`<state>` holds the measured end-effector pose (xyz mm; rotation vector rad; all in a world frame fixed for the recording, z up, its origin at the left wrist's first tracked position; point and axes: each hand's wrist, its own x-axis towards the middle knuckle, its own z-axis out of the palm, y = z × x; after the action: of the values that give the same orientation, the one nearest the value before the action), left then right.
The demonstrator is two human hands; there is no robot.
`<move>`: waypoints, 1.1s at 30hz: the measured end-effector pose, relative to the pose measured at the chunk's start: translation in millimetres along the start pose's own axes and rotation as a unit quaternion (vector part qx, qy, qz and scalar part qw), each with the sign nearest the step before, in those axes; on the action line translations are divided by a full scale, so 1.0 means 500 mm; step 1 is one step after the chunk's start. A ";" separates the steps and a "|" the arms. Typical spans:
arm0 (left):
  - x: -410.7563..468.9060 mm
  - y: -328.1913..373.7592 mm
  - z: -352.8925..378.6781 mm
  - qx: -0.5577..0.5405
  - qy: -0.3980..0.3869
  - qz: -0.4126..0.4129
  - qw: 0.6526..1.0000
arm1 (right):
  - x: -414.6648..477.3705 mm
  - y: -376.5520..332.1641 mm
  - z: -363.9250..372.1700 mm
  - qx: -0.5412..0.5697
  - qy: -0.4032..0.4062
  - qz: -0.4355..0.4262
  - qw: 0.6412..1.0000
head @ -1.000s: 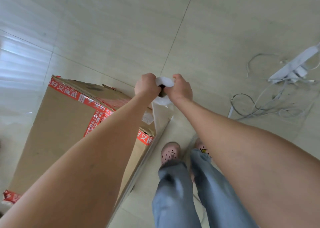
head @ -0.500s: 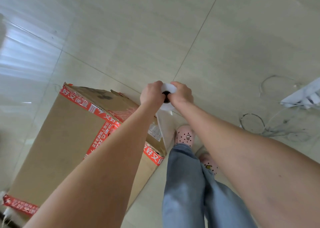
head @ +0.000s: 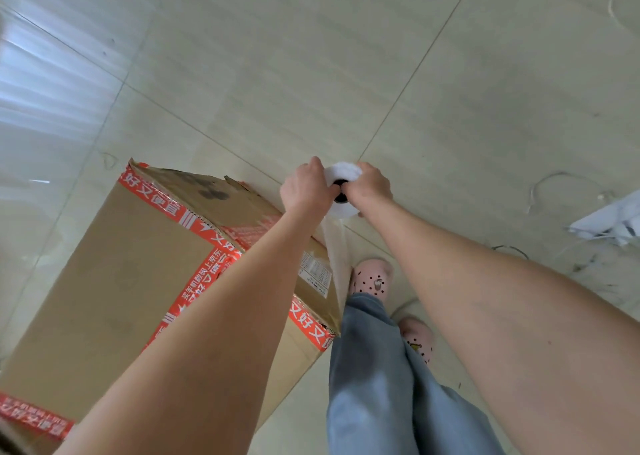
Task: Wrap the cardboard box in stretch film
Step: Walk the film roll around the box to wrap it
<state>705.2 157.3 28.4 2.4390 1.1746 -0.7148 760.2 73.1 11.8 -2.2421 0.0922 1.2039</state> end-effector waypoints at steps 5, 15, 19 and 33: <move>0.031 0.001 -0.014 -0.017 -0.045 0.039 0.998 | 0.008 -0.025 0.018 -0.075 0.014 -0.058 0.995; 0.064 -0.049 -0.046 -0.095 -0.017 -0.056 0.994 | 0.021 -0.084 0.041 -0.064 -0.014 -0.048 0.997; 0.068 -0.061 -0.058 -0.109 -0.024 -0.073 0.991 | 0.023 -0.108 0.059 -0.032 -0.063 -0.010 0.997; 0.099 -0.129 -0.091 -0.129 -0.011 -0.135 0.982 | 0.050 -0.185 0.120 -0.173 -0.084 -0.210 0.959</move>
<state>693.4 249.7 31.9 2.0786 1.5062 -0.6152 760.4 185.9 9.7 -2.2699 -0.6773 1.2316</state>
